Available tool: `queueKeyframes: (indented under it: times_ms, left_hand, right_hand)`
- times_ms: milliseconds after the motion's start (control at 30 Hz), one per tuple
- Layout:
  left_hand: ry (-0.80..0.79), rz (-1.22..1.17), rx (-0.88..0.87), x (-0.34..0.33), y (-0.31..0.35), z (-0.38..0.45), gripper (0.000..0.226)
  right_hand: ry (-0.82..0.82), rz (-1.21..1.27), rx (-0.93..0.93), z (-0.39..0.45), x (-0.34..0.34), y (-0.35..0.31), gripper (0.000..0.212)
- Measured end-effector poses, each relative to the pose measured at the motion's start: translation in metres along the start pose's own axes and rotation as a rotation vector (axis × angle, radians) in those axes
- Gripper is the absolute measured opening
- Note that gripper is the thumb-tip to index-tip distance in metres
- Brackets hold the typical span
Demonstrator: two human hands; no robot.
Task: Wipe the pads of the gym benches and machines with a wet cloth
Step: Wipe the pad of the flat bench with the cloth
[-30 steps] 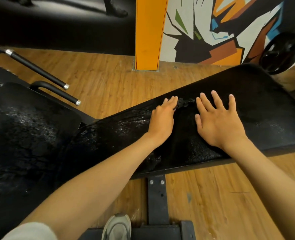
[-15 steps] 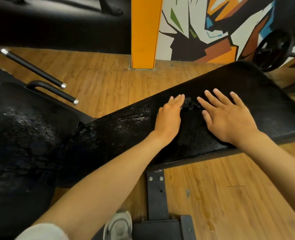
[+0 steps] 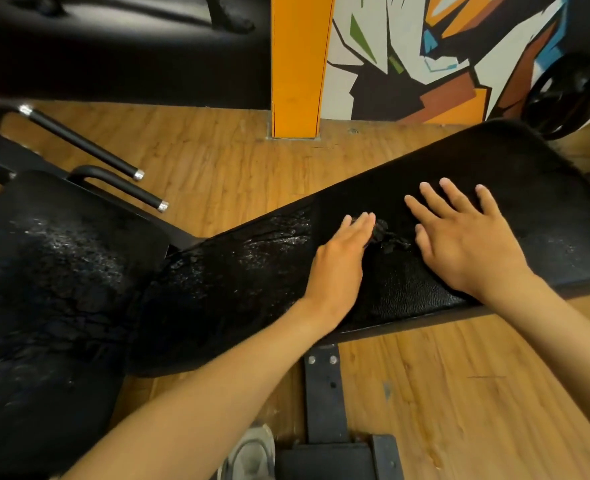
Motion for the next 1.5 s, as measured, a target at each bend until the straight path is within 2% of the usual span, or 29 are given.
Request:
queueKeyframes:
  times_ms: [133, 200, 333, 433, 500, 600, 700, 767, 867, 967, 1033, 1133, 1267, 1400, 1500]
  left_hand:
    - [-0.138, -0.064, -0.220, 0.010, 0.026, -0.087, 0.093]
    - [-0.163, -0.060, -0.283, 0.014, 0.024, -0.094, 0.096]
    - [-0.015, 0.015, -0.105, 0.005, -0.017, 0.001, 0.071]
    - [-0.027, 0.044, 0.051, 0.001, -0.052, 0.079, 0.053]
    - [-0.024, 0.034, 0.134, 0.001, -0.061, 0.101, 0.048]
    - [0.024, 0.096, 0.073, 0.000, -0.050, 0.074, 0.050]
    - [-0.041, 0.079, -0.091, 0.002, -0.029, 0.003, 0.058]
    - [-0.046, 0.017, -0.141, 0.007, -0.026, -0.019, 0.061]
    - [-0.054, 0.049, -0.087, 0.005, -0.040, 0.026, 0.055]
    - [-0.030, 0.105, 0.079, 0.001, -0.058, 0.093, 0.046]
    - [0.024, 0.138, 0.157, -0.001, -0.061, 0.104, 0.045]
    - [0.079, 0.216, 0.099, -0.006, -0.048, 0.064, 0.051]
    - [0.053, 0.148, -0.021, -0.001, -0.021, -0.008, 0.063]
    - [0.059, 0.252, 0.046, -0.003, -0.035, 0.044, 0.050]
    - [0.049, 0.268, 0.171, -0.003, -0.045, 0.094, 0.031]
  right_hand:
    - [-0.005, -0.001, 0.005, -0.003, -0.001, -0.003, 0.067]
    - [0.007, -0.011, -0.024, -0.001, -0.002, -0.008, 0.067]
    - [-0.019, -0.006, -0.051, 0.013, -0.008, -0.031, 0.065]
    - [-0.022, -0.013, -0.061, 0.018, -0.012, -0.034, 0.066]
    - [-0.019, -0.030, -0.061, 0.016, -0.012, -0.033, 0.065]
    - [-0.024, -0.035, -0.069, 0.015, -0.011, -0.035, 0.064]
    - [-0.034, -0.051, -0.077, 0.016, -0.010, -0.036, 0.064]
    - [-0.030, -0.059, -0.067, 0.017, -0.011, -0.036, 0.064]
    - [-0.022, -0.055, -0.072, 0.019, -0.008, -0.037, 0.064]
    - [-0.031, -0.065, -0.072, 0.018, -0.008, -0.037, 0.066]
    - [-0.028, -0.053, -0.067, 0.017, -0.006, -0.037, 0.070]
    - [-0.035, -0.043, -0.086, 0.016, -0.007, -0.037, 0.063]
    - [-0.039, -0.041, -0.082, 0.016, -0.005, -0.038, 0.065]
    - [-0.042, -0.037, -0.098, 0.016, -0.004, -0.038, 0.064]
    - [-0.051, -0.035, -0.098, 0.014, -0.002, -0.039, 0.065]
Point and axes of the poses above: each hand's wrist, its own z-axis towards the middle knuckle, its own x-axis out of the back of the hand, y = z × x, the point moved 6 cm from there along z, towards the middle knuckle, and after that the axes turned 1 degree about -x, right-handed, at the moved point
